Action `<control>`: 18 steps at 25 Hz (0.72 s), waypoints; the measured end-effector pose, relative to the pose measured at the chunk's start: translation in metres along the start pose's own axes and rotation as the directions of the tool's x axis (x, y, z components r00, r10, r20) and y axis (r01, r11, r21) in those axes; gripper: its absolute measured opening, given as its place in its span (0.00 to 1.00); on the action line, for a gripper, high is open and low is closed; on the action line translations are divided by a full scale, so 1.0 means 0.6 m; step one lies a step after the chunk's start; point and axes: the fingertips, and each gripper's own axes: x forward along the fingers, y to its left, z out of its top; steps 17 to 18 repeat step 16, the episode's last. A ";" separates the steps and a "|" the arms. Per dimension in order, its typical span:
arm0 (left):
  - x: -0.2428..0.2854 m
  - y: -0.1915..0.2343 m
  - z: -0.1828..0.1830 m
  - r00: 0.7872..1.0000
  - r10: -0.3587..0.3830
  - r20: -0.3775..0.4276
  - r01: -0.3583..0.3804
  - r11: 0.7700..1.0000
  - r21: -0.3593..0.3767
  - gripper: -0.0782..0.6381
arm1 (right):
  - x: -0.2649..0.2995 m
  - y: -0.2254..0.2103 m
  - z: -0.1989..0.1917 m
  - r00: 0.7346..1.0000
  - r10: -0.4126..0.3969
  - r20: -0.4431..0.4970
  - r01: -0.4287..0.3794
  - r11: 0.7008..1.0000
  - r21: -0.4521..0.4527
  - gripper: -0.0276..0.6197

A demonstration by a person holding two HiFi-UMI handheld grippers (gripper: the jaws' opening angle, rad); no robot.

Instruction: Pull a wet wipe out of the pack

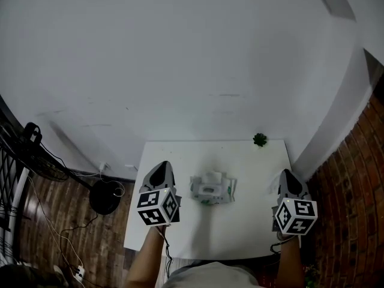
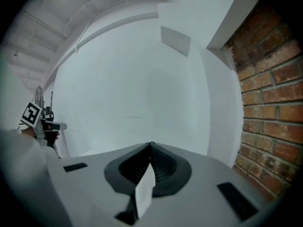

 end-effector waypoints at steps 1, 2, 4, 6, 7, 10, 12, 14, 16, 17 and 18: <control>-0.001 0.002 -0.001 1.000 0.002 -0.001 -0.002 1.000 -0.001 0.11 | 0.001 0.003 0.002 1.000 0.003 0.002 -0.003 1.000 0.000 0.04; -0.002 0.005 -0.001 1.000 0.004 -0.001 -0.004 1.000 -0.002 0.11 | 0.002 0.006 0.004 1.000 0.006 0.004 -0.006 1.000 -0.001 0.05; -0.004 0.010 -0.002 1.000 0.008 -0.001 -0.008 1.000 -0.005 0.11 | 0.005 0.012 0.007 1.000 0.011 0.006 -0.011 1.000 -0.004 0.04; -0.004 0.013 -0.002 1.000 0.011 0.000 -0.011 1.000 -0.008 0.11 | 0.008 0.016 0.009 1.000 0.015 0.009 -0.015 1.000 -0.007 0.04; -0.005 0.013 -0.003 1.000 0.011 0.000 -0.011 1.000 -0.007 0.11 | 0.009 0.018 0.010 1.000 0.018 0.011 -0.017 1.000 -0.007 0.05; -0.005 0.016 -0.004 1.000 0.012 0.001 -0.012 1.000 -0.007 0.11 | 0.013 0.023 0.012 1.000 0.023 0.016 -0.023 1.000 -0.008 0.04; -0.004 0.019 -0.004 1.000 0.012 0.000 -0.012 1.000 -0.008 0.11 | 0.016 0.026 0.015 1.000 0.026 0.018 -0.026 1.000 -0.008 0.04; -0.004 0.023 -0.004 1.000 0.014 -0.001 -0.014 1.000 -0.009 0.11 | 0.017 0.031 0.018 0.999 0.029 0.020 -0.029 1.000 -0.008 0.05; -0.005 0.028 -0.004 1.000 0.016 -0.002 -0.016 1.000 -0.010 0.11 | 0.019 0.036 0.020 0.999 0.032 0.021 -0.032 0.999 -0.007 0.04; -0.005 0.028 -0.004 1.000 0.016 -0.002 -0.016 1.000 -0.010 0.11 | 0.019 0.036 0.020 0.999 0.032 0.021 -0.032 0.999 -0.007 0.04; -0.005 0.028 -0.004 1.000 0.016 -0.002 -0.016 1.000 -0.010 0.11 | 0.019 0.036 0.020 0.999 0.032 0.021 -0.032 0.999 -0.007 0.04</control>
